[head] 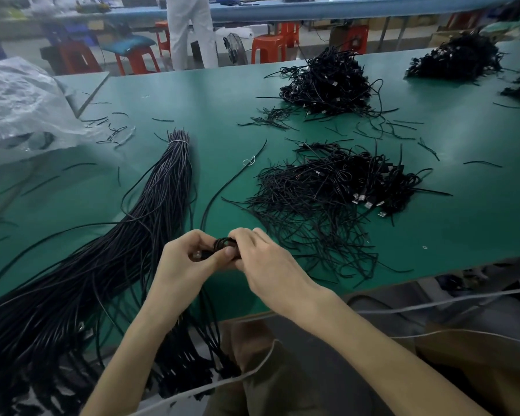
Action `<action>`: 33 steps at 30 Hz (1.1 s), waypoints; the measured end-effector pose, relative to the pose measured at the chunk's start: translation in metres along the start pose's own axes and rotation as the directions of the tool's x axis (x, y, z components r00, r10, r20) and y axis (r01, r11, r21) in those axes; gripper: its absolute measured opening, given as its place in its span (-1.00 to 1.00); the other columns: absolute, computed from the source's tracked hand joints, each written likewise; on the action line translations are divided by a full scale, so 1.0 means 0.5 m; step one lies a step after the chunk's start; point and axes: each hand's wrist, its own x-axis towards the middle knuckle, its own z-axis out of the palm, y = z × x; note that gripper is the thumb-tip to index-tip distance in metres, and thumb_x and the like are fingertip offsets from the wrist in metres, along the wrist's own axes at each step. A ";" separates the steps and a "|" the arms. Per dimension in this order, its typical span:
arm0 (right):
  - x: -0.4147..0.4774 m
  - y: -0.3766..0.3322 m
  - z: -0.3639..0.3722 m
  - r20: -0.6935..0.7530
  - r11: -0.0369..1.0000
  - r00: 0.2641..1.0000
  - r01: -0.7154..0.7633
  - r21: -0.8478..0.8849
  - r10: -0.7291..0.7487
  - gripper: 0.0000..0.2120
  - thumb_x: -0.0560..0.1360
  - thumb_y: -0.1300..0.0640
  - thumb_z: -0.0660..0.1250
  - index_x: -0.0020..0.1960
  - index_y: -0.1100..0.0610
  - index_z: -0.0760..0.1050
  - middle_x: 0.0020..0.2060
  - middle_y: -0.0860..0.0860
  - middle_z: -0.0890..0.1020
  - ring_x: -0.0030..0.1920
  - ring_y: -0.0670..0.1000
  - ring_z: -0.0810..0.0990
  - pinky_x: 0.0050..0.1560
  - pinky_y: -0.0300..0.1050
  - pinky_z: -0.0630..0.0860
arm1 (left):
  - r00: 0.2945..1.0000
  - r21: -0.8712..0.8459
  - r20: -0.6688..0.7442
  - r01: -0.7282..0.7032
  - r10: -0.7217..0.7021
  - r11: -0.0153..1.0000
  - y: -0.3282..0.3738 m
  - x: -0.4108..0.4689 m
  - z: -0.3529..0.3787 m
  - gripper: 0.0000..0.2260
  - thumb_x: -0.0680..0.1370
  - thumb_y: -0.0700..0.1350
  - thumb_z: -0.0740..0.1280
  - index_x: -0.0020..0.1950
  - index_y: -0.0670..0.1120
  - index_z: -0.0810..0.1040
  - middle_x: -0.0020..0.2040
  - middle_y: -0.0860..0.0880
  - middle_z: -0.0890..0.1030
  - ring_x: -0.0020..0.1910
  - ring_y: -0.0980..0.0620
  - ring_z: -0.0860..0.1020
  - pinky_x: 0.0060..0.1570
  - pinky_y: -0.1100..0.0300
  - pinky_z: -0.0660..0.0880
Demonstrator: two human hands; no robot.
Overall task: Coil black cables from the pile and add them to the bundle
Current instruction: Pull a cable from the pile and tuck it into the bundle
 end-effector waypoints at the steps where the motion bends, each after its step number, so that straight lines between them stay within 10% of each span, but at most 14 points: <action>1: 0.001 -0.001 0.001 0.002 0.999 1.000 0.010 -0.031 -0.010 -0.74 0.64 0.32 0.25 0.30 0.19 0.33 0.12 0.06 0.50 0.09 0.04 0.45 -0.03 -0.05 0.48 | 1.000 -0.006 -0.012 0.002 -0.002 1.000 0.001 -0.001 0.003 -0.77 0.40 0.00 0.57 -0.16 -0.14 0.64 -0.21 -0.18 0.69 -0.09 -0.39 0.62 0.01 -0.29 0.57; 5: 0.002 -0.008 0.005 0.029 0.998 0.999 -0.027 -0.063 0.029 -0.65 0.64 0.35 0.22 0.37 0.16 0.24 0.19 0.11 0.48 -0.03 0.18 0.61 -0.15 0.07 0.56 | 0.998 -0.054 -0.016 0.060 -0.061 0.997 0.007 0.001 0.003 -0.84 0.49 -0.13 0.55 -0.15 -0.18 0.62 -0.17 -0.26 0.68 -0.06 -0.38 0.64 0.06 -0.23 0.59; 10: 0.005 -0.016 0.007 -0.004 0.987 0.988 -0.152 -0.042 0.152 -0.89 0.67 0.30 0.21 0.15 0.16 0.31 0.02 0.12 0.57 -0.12 0.19 0.65 -0.29 -0.04 0.39 | 0.999 -0.062 0.006 0.050 -0.050 0.997 0.022 0.007 0.000 -0.80 0.46 -0.14 0.55 -0.07 -0.23 0.62 -0.19 -0.21 0.71 -0.18 -0.12 0.72 -0.21 0.33 0.57; 14: 0.003 -0.018 0.006 0.039 0.981 0.995 -0.087 -0.175 0.096 -0.81 0.61 0.39 0.17 0.16 0.18 0.39 -0.02 0.11 0.57 -0.20 0.14 0.56 -0.25 -0.07 0.29 | 0.998 0.193 0.057 0.006 -0.018 0.981 0.024 0.020 -0.006 -0.77 0.50 -0.08 0.53 0.10 -0.02 0.57 -0.16 -0.14 0.66 -0.19 -0.06 0.67 -0.13 0.19 0.58; 19: 0.006 -0.001 -0.005 0.098 0.970 0.995 0.007 -0.243 0.017 -0.77 0.56 0.44 0.15 0.11 0.18 0.40 -0.16 0.03 0.38 -0.25 0.07 0.39 -0.25 -0.06 0.25 | 0.922 0.699 0.384 -0.325 0.050 0.637 0.020 0.029 0.004 -0.85 0.72 -0.09 0.22 0.26 -0.07 0.49 0.02 0.01 0.44 -0.10 0.01 0.50 -0.05 0.09 0.50; 22: 0.010 0.008 -0.014 0.131 0.969 0.991 0.037 -0.244 -0.005 -0.74 0.54 0.46 0.15 0.11 0.17 0.40 -0.15 0.02 0.39 -0.21 0.04 0.35 -0.22 -0.05 0.26 | 0.868 0.726 0.493 -0.450 0.064 0.520 0.014 0.024 0.004 -0.83 0.70 -0.27 0.13 0.27 -0.08 0.35 0.02 0.01 0.34 -0.22 0.02 0.41 -0.17 0.02 0.49; 27: 0.025 0.021 -0.028 0.144 0.972 0.990 0.025 -0.232 0.008 -0.73 0.55 0.45 0.17 -0.03 0.09 0.25 -0.17 -0.05 0.33 -0.19 0.00 0.32 -0.18 -0.11 0.24 | 0.882 0.799 0.464 -0.458 0.084 0.390 0.018 0.032 0.009 -0.80 0.74 0.01 0.00 -0.03 -0.03 0.24 -0.23 0.08 0.33 -0.39 0.00 0.42 -0.39 0.10 0.32; 30: 0.043 0.037 -0.033 0.090 0.971 0.996 0.035 -0.237 -0.014 -0.89 0.65 0.28 0.25 0.13 0.13 0.41 0.02 0.00 0.52 0.02 0.04 0.51 -0.06 -0.16 0.25 | 0.906 0.797 0.411 -0.412 0.103 0.442 0.007 0.053 0.014 -0.77 0.74 0.02 0.01 -0.06 -0.04 0.24 -0.27 0.06 0.39 -0.35 -0.07 0.43 -0.32 0.00 0.33; 33: 0.063 0.061 -0.047 -0.001 0.940 1.000 0.002 -0.342 -0.003 -0.61 0.65 0.00 0.29 0.42 0.13 0.37 0.25 0.03 0.53 0.26 0.05 0.48 0.28 -0.04 0.31 | 0.948 0.709 0.297 -0.298 0.112 0.640 -0.006 0.078 0.010 -0.70 0.73 0.08 -0.01 -0.09 -0.06 0.28 -0.28 0.03 0.46 -0.31 -0.16 0.49 -0.28 -0.08 0.38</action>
